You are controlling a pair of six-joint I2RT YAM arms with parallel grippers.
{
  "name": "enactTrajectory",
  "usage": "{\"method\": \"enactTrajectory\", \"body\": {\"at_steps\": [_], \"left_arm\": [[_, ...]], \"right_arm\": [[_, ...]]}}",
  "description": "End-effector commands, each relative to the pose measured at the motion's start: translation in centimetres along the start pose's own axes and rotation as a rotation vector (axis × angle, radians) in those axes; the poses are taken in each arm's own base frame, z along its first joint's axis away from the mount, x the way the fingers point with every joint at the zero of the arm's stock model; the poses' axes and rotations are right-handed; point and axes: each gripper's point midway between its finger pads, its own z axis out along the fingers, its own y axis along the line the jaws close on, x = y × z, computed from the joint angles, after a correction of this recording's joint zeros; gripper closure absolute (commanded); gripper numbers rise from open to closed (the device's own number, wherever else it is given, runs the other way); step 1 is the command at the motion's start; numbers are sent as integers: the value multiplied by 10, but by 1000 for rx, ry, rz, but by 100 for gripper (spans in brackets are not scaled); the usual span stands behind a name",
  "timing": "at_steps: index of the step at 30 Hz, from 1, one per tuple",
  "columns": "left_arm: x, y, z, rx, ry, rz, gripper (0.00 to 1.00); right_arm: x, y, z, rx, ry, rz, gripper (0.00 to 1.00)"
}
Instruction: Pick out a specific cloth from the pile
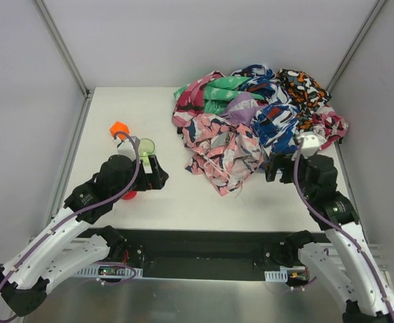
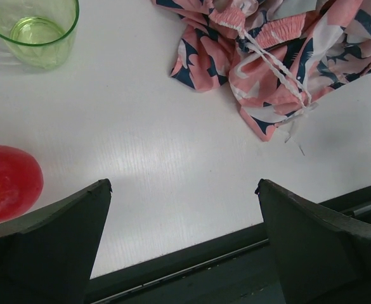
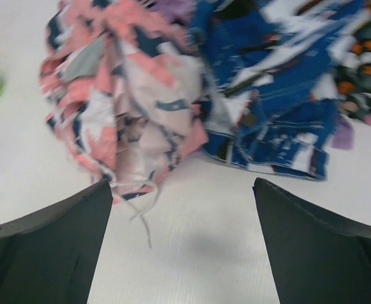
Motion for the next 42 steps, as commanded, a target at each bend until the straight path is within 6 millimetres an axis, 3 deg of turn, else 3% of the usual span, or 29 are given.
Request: {"method": "enactTrajectory", "body": {"at_steps": [1, 5, 9, 13, 16, 20, 22, 26, 28, 31, 34, 37, 42], "left_arm": [[6, 13, 5, -61, -2, 4, 1], [9, 17, 8, -78, 4, 6, 1], [12, 20, 8, -82, 6, 5, 1], [14, 24, 7, -96, 0, 1, 1], [14, 28, 7, -110, -7, 1, 1], [15, 32, 7, -129, -10, -1, 1], [12, 32, 7, -139, -21, -9, 1], [4, 31, 8, -156, -35, -7, 1], [0, 31, 11, -172, -34, -9, 1], [-4, 29, 20, -199, -19, -8, 1], [-8, 15, 36, -170, 13, 13, 1], [-12, -5, 60, -119, 56, 45, 1], [-14, -55, 106, 40, 164, 73, 1]], "right_arm": [[1, 72, 17, -259, 58, -299, 5], [27, 132, 43, -280, 133, -830, 4], [70, 178, 83, -358, 294, -1039, 4], [102, 196, 123, -354, 376, -1168, 4], [124, 192, 152, -310, 448, -1247, 4], [130, 150, 192, -99, 540, -1344, 4], [115, 127, 210, 35, 549, -1335, 2], [46, 91, 233, 267, 445, -1159, 8], [10, 80, 237, 324, 366, -1047, 12], [-38, 44, 241, 447, 290, -876, 12], [-62, 11, 249, 497, 283, -755, 12], [-56, -25, 262, 514, 349, -661, 11], [-19, -91, 290, 481, 522, -372, 10]]}}
